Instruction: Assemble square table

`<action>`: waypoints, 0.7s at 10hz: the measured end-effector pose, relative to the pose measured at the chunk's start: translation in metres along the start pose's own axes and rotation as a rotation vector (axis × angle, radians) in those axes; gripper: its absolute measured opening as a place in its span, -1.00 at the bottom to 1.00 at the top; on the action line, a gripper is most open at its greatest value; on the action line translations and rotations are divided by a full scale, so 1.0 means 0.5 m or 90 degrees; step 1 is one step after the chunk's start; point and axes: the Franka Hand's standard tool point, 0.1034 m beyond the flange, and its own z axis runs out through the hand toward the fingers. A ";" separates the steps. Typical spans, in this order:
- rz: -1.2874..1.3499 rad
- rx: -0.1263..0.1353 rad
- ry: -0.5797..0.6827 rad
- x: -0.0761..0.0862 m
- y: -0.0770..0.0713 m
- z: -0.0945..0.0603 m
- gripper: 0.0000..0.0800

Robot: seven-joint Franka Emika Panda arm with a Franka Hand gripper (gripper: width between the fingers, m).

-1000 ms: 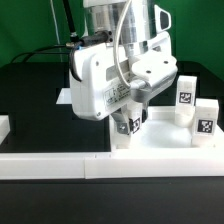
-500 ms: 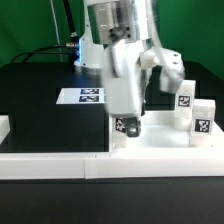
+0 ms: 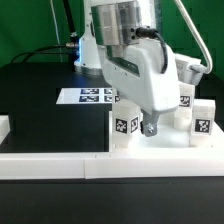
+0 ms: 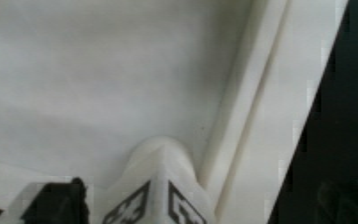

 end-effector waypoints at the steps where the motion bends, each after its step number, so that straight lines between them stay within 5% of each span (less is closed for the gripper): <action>1: -0.068 -0.006 0.000 0.007 0.014 0.004 0.62; 5: -0.388 -0.043 0.018 0.006 0.022 0.007 0.62; 7: -0.415 -0.042 0.019 0.004 0.017 0.007 0.61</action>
Offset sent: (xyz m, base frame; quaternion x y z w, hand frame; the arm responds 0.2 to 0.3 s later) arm -0.0022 -0.0004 -0.0020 -0.0308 0.0008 -0.2832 0.9586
